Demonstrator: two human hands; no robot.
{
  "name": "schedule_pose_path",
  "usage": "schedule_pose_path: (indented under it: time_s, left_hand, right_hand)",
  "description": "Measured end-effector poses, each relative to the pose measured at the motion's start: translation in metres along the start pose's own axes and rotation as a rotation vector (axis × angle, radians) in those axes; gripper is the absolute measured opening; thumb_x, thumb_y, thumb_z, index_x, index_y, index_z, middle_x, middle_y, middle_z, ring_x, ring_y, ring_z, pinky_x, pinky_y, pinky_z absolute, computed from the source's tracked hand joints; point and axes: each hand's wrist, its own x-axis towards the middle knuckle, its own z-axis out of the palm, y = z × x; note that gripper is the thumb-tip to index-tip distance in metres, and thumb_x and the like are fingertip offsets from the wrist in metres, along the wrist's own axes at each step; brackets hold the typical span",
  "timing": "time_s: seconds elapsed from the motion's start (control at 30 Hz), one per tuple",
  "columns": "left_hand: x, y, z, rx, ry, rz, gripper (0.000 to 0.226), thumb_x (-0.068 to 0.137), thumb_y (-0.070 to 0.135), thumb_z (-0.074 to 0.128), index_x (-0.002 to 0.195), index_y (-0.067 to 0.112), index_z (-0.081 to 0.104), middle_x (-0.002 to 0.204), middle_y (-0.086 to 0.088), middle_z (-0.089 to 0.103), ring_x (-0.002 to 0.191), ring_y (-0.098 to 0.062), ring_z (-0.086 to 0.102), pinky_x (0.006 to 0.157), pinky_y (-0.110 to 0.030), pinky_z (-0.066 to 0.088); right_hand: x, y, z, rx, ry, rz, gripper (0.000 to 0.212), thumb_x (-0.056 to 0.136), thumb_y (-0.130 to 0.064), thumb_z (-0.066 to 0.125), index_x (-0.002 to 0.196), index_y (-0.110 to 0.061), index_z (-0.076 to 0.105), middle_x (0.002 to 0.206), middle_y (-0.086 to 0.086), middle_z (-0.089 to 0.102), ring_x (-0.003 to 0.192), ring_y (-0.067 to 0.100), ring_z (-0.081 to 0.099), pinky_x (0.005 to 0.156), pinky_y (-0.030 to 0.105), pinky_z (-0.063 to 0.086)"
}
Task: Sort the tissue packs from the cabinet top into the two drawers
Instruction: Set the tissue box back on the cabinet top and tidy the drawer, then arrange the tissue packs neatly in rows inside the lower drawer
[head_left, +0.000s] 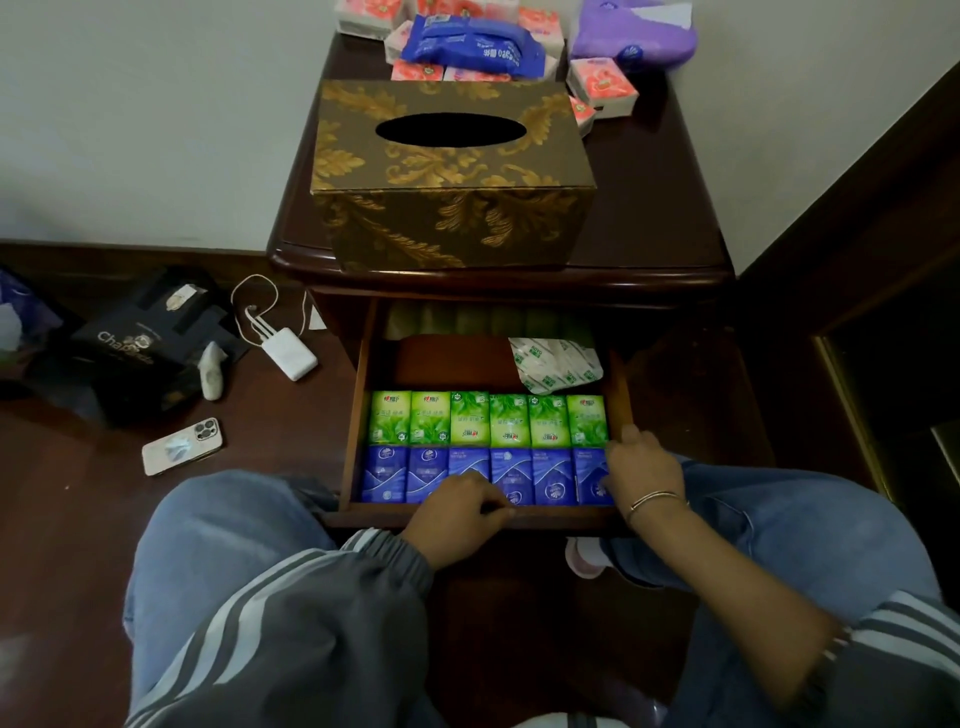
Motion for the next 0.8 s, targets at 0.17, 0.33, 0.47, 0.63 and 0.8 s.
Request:
schedule_pose_path:
  time_s: [0.17,0.33,0.47,0.63,0.8]
  left_hand:
    - [0.001,0.000,-0.001,0.003,-0.016,0.002,0.026,0.094,0.034,0.055,0.109,0.019,0.070,0.110,-0.002,0.060,0.101,-0.016,0.056,0.091,-0.033,0.046]
    - [0.003,-0.002,-0.002,0.028,-0.070,0.017,0.026,0.094,0.034,0.054,0.109,0.018,0.070,0.111,-0.002,0.061,0.101,-0.017,0.057,0.091,-0.033,0.046]
    - [0.001,-0.003,-0.004,0.021,-0.065,-0.003,0.026,0.095,0.032,0.053,0.110,0.017,0.069,0.112,-0.002,0.064,0.102,-0.017,0.058,0.090,-0.032,0.045]
    - [-0.009,0.009,-0.025,-0.118,0.220,0.005,0.023,0.093,0.024,0.058,0.112,0.013,0.067,0.113,-0.002,0.066,0.101,-0.015,0.062,0.085,-0.022,0.045]
    - [-0.026,0.038,-0.107,0.010,0.805,0.220,0.025,0.090,0.015,0.058,0.115,0.010,0.061,0.109,-0.005,0.062,0.101,-0.013,0.056,0.090,-0.022,0.042]
  right_hand:
    - [0.004,-0.006,0.006,0.057,-0.150,-0.189,0.025,0.094,-0.012,0.042,0.110,-0.008,0.060,0.117,0.013,0.062,0.107,0.030,0.059,0.085,0.037,0.048]
    - [0.009,-0.003,0.009,0.221,-0.233,-0.242,0.029,0.096,-0.026,0.042,0.104,-0.010,0.065,0.113,0.012,0.065,0.104,0.028,0.058,0.087,0.034,0.043]
    - [0.002,-0.003,0.009,0.267,-0.230,-0.248,0.030,0.096,-0.028,0.044,0.116,-0.014,0.061,0.121,0.009,0.063,0.111,0.026,0.056,0.090,0.032,0.042]
    - [-0.010,0.004,-0.013,0.402,-0.047,-0.199,0.027,0.093,-0.031,0.049,0.114,-0.022,0.063,0.114,0.006,0.067,0.105,0.026,0.061,0.085,0.033,0.049]
    - [-0.025,0.026,-0.082,0.600,0.707,-0.228,0.017,0.086,-0.016,0.058,0.099,-0.016,0.070,0.097,0.005,0.072,0.087,0.028,0.067,0.074,0.037,0.054]
